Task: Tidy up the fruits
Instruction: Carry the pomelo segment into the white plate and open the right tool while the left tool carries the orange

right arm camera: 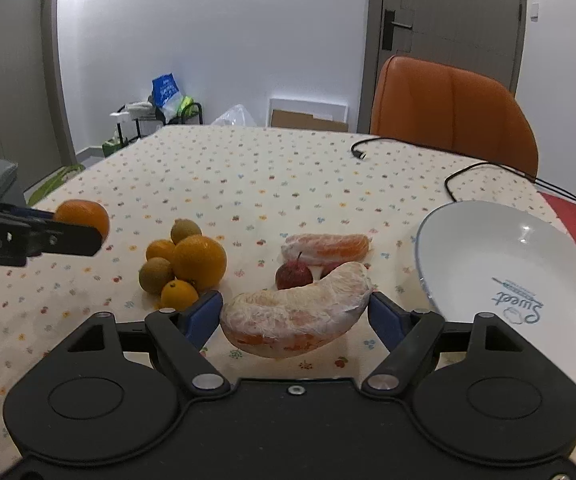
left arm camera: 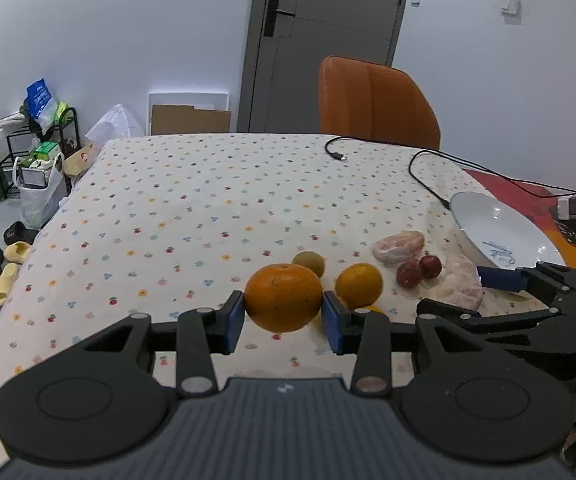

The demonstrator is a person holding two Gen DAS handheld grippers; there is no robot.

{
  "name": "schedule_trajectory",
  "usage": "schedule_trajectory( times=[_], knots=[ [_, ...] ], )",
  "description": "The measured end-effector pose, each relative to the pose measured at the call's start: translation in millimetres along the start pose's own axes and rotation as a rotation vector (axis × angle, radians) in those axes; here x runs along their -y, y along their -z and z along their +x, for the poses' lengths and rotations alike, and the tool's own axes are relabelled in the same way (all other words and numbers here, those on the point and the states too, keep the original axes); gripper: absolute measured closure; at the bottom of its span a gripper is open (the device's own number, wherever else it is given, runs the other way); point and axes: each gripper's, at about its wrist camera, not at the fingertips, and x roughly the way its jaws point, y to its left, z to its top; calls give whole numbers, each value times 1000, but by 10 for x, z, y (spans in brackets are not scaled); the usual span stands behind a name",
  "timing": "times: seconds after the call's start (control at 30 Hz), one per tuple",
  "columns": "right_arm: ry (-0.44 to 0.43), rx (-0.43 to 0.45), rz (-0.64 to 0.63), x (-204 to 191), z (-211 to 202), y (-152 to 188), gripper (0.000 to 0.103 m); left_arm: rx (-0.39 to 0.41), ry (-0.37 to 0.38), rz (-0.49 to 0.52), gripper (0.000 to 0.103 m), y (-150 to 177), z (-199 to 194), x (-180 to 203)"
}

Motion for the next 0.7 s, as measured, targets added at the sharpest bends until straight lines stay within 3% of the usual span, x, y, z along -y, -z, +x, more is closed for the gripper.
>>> schedule_trajectory(
  times=[0.23, 0.7],
  knots=[
    [-2, 35, 10, 107, -237, -49, 27, 28, 34, 7, 63, -51, -31, 196],
    [96, 66, 87, 604, -556, 30, 27, 53, 108, 65, 63, -118, 32, 710]
  ],
)
